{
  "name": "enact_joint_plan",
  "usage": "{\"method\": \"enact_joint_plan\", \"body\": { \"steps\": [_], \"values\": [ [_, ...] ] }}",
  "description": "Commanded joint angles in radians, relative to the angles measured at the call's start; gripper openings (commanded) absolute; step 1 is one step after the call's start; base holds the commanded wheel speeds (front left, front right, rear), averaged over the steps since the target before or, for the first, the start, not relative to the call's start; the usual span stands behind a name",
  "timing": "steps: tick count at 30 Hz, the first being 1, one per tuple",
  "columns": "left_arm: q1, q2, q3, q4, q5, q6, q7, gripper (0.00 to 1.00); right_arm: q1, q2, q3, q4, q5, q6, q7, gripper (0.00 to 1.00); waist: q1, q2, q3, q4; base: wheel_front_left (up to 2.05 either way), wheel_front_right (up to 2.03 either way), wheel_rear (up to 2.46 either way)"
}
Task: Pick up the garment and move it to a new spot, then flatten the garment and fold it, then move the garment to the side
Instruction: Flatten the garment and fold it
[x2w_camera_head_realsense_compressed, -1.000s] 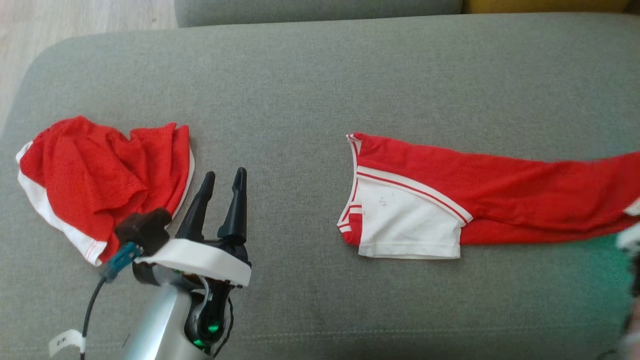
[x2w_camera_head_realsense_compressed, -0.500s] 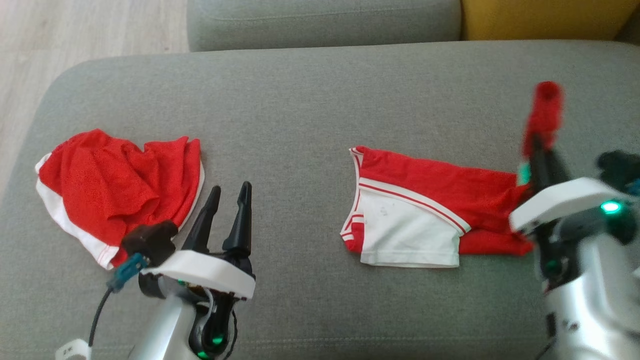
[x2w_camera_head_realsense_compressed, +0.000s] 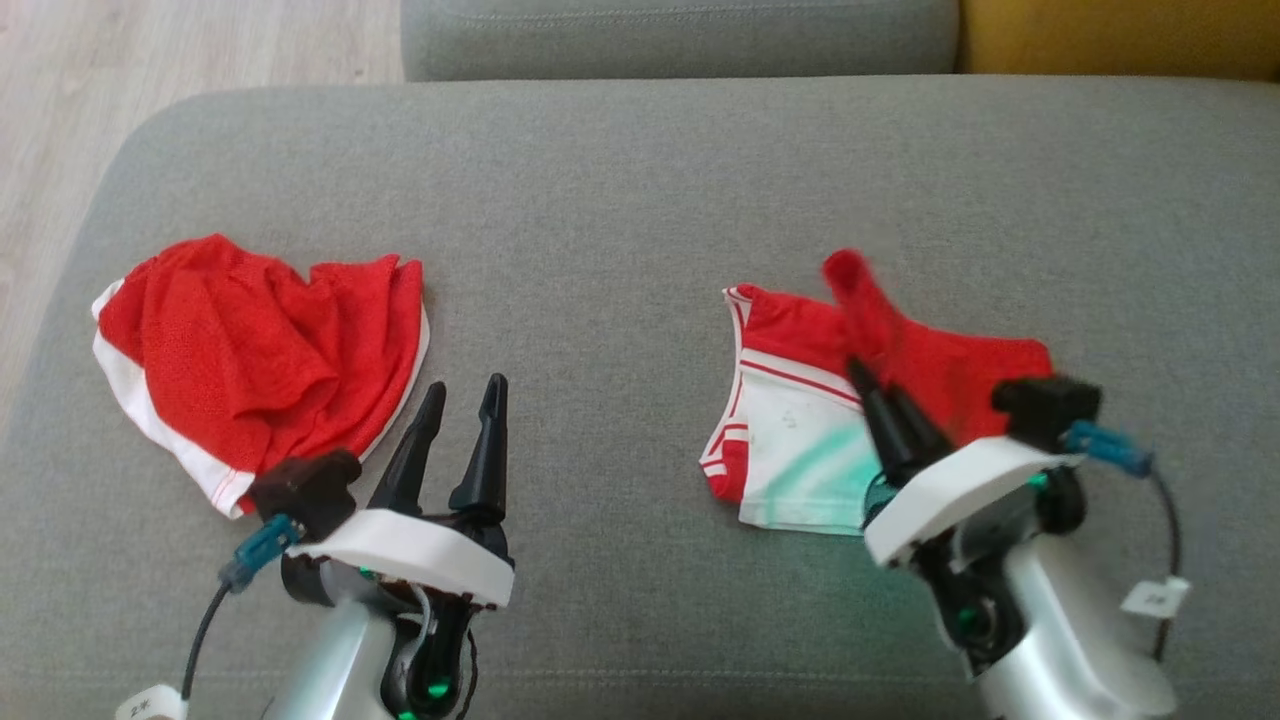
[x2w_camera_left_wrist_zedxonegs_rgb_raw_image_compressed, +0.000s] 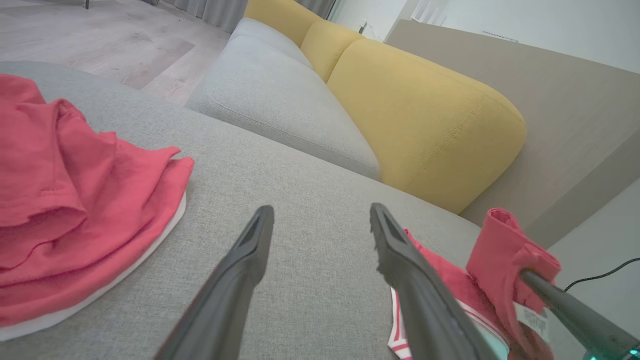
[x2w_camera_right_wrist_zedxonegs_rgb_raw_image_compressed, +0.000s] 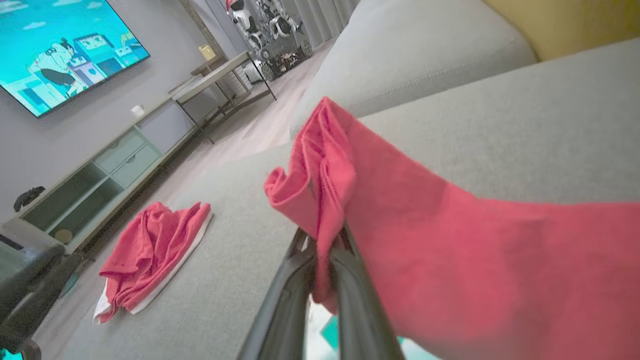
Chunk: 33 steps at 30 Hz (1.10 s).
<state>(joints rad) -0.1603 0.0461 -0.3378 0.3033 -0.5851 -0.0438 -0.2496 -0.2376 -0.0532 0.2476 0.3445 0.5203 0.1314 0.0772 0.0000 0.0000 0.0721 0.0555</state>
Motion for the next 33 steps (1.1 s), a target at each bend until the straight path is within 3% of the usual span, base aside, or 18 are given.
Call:
{"method": "enact_joint_plan", "body": {
  "steps": [1, 6, 8, 19, 24, 33],
  "values": [
    [-0.041, 0.004, 0.031, -0.032, -0.009, 0.005, -0.012, 1.0, -0.049, 0.003, 0.041, -0.003, -0.001, -0.001, -0.022, 0.0, 0.0, 0.0, 0.006, 0.004, 0.0, 0.0, 0.0],
    [-0.048, 0.004, 0.017, -0.025, -0.015, 0.007, -0.012, 1.0, -0.091, 0.003, 0.111, 0.103, 0.004, -0.001, -0.077, 0.02, 0.0, 0.0, 0.019, 0.018, 0.0, 0.0, 0.0],
    [-0.05, 0.004, 0.018, -0.025, -0.016, 0.008, -0.012, 1.0, -0.104, 0.003, 0.142, 0.134, 0.026, -0.001, -0.101, 1.0, 0.0, 0.0, 0.023, 0.022, 0.0, 0.0, 0.0],
    [-0.045, 0.004, 0.028, -0.016, -0.013, 0.008, -0.012, 1.0, -0.151, 0.003, 0.235, 0.233, 0.087, -0.001, -0.164, 1.0, 0.0, 0.0, 0.014, 0.017, 0.0, 0.0, 0.0],
    [-0.037, 0.004, 0.03, -0.017, -0.011, 0.009, -0.012, 1.0, -0.176, -0.002, 0.164, 0.238, 0.024, -0.001, -0.202, 1.0, 0.0, 0.0, -0.007, -0.006, 0.0, 0.0, 0.0],
    [-0.016, 0.004, 0.033, -0.041, -0.018, 0.012, -0.012, 1.0, -0.138, -0.129, 0.0, 0.108, -0.185, -0.001, -0.269, 1.0, 0.0, 0.0, -0.04, -0.051, 0.0, 0.0, 0.0]
  ]
}}
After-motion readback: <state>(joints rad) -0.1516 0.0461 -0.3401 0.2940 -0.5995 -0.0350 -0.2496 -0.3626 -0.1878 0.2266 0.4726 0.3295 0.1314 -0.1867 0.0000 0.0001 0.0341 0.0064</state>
